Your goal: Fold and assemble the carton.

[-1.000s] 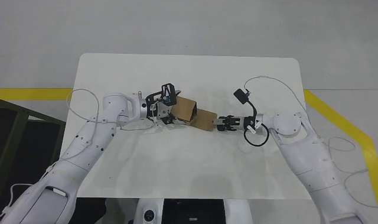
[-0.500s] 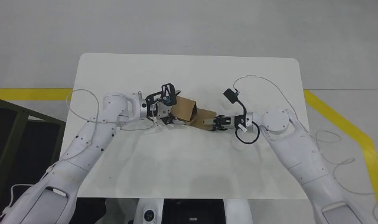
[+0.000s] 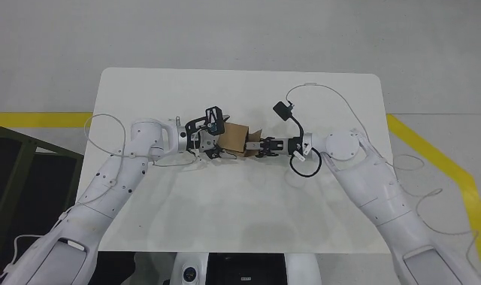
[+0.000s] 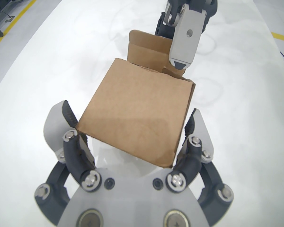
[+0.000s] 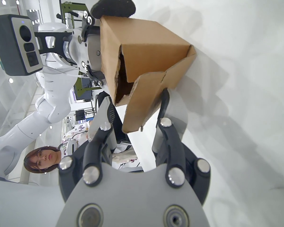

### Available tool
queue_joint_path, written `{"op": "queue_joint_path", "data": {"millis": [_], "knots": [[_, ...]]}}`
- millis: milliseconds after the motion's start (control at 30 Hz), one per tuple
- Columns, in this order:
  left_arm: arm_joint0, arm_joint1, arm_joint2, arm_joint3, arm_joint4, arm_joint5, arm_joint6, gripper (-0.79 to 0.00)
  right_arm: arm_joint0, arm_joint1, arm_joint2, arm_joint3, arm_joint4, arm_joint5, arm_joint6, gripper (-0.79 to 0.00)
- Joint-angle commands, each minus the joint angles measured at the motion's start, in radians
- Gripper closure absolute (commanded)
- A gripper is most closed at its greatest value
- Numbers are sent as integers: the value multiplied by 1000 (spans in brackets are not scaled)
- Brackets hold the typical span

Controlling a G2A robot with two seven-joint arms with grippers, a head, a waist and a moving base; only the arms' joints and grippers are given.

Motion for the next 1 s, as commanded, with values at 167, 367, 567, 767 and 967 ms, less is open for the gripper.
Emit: {"op": "queue_joint_path", "data": {"millis": [167,367,567,767,967], "knots": [[2,-1,-3,-1,2,0,-3,-785,8,-6,2,4,30,-32,-14,-388],[4,-1,-5,-4,6,-3,-3,-785,-2,-4,22,22,65,-53,-9,-379],[5,-1,-7,-5,11,-4,-3,-785,-15,-6,35,39,127,-87,-8,-323],[6,-2,-8,-5,14,-4,-4,-785,-10,-12,27,58,150,-98,1,-289],[6,-3,-9,-5,15,-7,-6,-785,-4,-20,17,86,184,-114,9,-243]]}}
